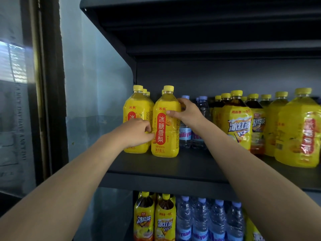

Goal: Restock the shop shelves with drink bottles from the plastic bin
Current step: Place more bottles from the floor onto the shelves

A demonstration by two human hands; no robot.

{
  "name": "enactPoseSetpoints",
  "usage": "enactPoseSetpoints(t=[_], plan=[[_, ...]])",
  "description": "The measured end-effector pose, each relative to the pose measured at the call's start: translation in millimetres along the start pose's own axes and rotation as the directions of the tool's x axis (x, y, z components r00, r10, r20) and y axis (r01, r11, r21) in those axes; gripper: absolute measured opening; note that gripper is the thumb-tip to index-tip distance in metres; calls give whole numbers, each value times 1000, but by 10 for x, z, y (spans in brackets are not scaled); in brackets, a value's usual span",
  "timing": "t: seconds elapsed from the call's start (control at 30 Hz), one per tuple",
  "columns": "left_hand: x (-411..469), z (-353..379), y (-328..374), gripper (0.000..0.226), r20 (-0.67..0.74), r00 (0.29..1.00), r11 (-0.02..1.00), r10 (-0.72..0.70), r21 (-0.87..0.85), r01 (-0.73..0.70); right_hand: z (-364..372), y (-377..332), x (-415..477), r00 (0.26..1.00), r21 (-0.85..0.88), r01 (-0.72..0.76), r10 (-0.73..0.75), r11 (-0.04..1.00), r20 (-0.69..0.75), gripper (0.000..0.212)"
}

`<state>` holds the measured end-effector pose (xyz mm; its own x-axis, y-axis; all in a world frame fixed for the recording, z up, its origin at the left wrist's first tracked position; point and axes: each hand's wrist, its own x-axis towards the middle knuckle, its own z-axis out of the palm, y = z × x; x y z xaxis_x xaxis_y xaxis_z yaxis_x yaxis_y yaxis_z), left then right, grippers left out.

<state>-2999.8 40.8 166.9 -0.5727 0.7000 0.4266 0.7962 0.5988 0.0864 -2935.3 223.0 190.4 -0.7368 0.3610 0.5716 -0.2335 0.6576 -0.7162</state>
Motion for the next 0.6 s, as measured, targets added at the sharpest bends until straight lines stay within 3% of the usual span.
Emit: enactPoseSetpoints(t=[0.2,0.6], plan=[[5,80,-46,35,12,1000,1000,-16,-9,16,103,135,-28,1000,-205,2,-1,979,3,106],[-1,107,-49,33,-10,1000,999,-18,-32,18,176,188,-16,999,-225,40,-41,974,0,101]])
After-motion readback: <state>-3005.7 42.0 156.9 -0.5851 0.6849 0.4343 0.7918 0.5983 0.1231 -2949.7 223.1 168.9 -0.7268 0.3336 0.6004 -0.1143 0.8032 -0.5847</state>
